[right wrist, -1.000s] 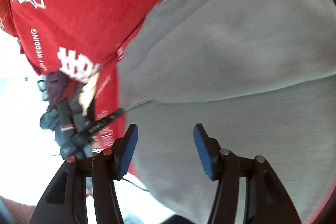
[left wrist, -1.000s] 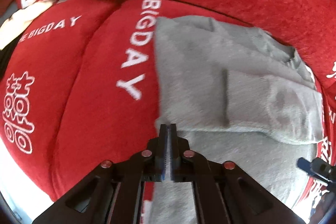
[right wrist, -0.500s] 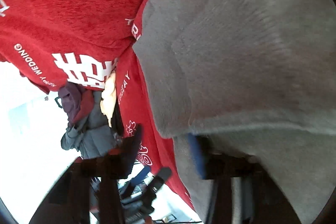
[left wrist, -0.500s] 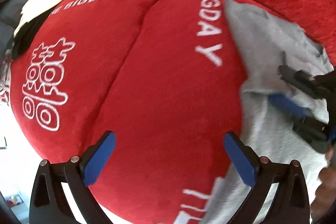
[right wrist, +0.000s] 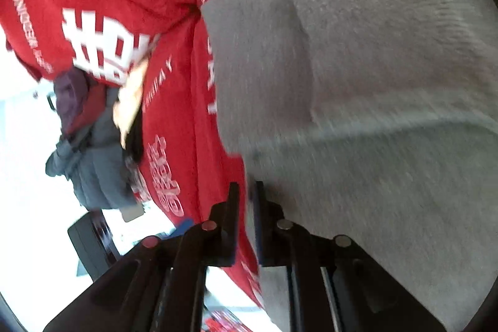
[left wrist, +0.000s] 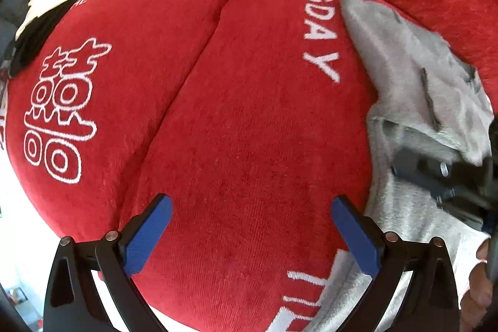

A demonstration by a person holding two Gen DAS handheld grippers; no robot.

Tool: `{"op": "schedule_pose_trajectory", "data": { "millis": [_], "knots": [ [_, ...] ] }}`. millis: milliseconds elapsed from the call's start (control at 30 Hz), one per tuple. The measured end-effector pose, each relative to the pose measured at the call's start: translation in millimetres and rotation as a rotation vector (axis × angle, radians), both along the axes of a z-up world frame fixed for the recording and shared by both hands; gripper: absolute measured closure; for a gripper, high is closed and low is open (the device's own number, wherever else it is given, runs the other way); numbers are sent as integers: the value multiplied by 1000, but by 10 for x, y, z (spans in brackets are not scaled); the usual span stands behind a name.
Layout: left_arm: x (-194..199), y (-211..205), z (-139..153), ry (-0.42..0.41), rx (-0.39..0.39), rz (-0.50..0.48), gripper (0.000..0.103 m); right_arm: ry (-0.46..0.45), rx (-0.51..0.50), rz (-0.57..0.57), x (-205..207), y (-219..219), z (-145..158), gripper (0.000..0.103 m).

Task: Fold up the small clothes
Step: 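Smooth the folded side of the sweater with the right gripper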

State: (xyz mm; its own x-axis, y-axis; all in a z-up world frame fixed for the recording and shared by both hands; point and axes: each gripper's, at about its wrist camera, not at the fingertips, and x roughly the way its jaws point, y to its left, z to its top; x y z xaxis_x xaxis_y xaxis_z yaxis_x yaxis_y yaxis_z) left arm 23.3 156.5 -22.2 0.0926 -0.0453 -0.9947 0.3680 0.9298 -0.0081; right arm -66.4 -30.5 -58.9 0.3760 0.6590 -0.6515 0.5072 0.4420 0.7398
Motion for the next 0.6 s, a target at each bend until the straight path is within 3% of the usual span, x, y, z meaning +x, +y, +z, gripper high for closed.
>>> {"op": "schedule_pose_trajectory", "data": {
  "millis": [67, 100, 233, 500, 600],
  "knots": [
    [-17, -31, 72, -8, -8, -15, 0, 9, -56, 35, -138, -58, 134, 43],
    [-20, -45, 99, -8, -12, -22, 0, 9, -75, 36, -222, -109, 191, 40],
    [19, -165, 171, -2, -16, -45, 0, 21, -108, 16, -643, -390, 373, 40],
    [-301, -664, 328, -1, -37, -127, 0, 88, -196, -70, -1410, -942, 542, 40],
    [-450, -871, 366, 4, -52, -146, 0, 92, -279, -116, -1651, -1201, 670, 40]
  ]
}}
